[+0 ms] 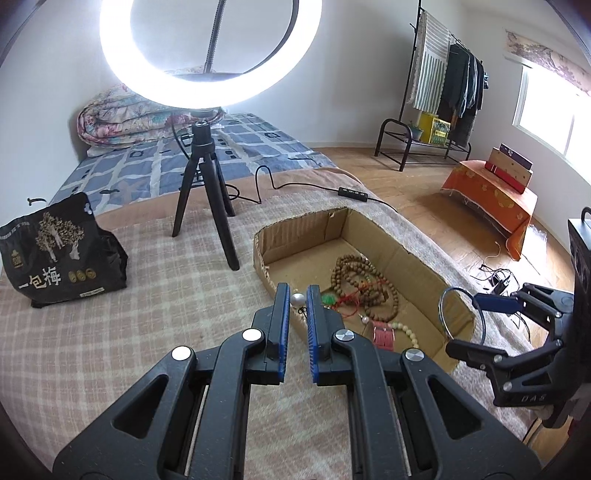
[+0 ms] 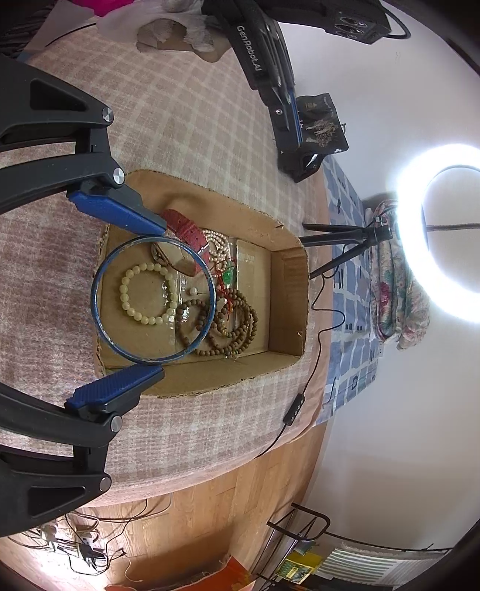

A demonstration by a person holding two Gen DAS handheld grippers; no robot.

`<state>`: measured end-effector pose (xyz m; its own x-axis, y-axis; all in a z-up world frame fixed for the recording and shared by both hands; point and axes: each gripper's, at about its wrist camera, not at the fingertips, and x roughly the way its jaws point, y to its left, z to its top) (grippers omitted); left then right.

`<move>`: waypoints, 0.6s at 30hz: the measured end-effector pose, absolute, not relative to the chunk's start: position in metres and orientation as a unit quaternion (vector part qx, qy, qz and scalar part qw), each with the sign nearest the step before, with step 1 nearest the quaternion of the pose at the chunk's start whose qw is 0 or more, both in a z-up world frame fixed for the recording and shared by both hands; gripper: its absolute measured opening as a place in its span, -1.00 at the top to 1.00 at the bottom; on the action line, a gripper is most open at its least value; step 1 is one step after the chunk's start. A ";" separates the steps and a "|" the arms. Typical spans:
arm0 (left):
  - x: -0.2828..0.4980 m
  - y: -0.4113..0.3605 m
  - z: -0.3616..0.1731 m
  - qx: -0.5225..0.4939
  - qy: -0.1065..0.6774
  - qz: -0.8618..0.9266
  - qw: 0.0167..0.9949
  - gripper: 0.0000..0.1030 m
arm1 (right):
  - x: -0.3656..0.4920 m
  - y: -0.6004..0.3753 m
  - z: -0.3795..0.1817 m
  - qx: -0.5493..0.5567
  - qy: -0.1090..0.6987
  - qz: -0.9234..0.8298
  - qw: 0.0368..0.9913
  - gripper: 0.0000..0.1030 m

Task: Organize jewelry
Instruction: 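Carry the pearl bead in the left tool while the right tool carries the bangle over the box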

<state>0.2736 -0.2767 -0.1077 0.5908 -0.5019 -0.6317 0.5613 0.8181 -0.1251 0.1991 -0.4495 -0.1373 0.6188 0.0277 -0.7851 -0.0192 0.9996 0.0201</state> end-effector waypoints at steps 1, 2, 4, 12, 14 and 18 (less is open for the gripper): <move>0.276 -0.280 -0.108 0.043 0.341 -0.298 0.891 0.86 | 0.200 -0.451 -0.138 0.006 0.437 0.012 0.900 -0.42; 0.279 -0.283 -0.109 0.041 0.341 -0.298 0.890 0.86 | 0.202 -0.452 -0.139 0.006 0.437 0.012 0.899 -0.42; 0.285 -0.289 -0.110 0.041 0.342 -0.297 0.891 0.86 | 0.205 -0.454 -0.141 0.006 0.438 0.012 0.899 -0.42; 0.306 -0.313 -0.117 0.046 0.342 -0.289 0.893 0.86 | 0.213 -0.458 -0.146 0.006 0.438 0.012 0.899 -0.42; 0.310 -0.316 -0.118 0.047 0.343 -0.286 0.894 0.86 | 0.216 -0.460 -0.148 0.006 0.439 0.012 0.898 -0.42; 0.319 -0.323 -0.121 0.048 0.345 -0.283 0.894 0.86 | 0.224 -0.463 -0.152 0.006 0.441 0.011 0.897 -0.42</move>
<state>0.3192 -0.3231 -0.1209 0.6025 -0.4730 -0.6429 0.5386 0.8353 -0.1098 0.2236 -0.4629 -0.1516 0.6108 0.0253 -0.7914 -0.0153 0.9997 0.0202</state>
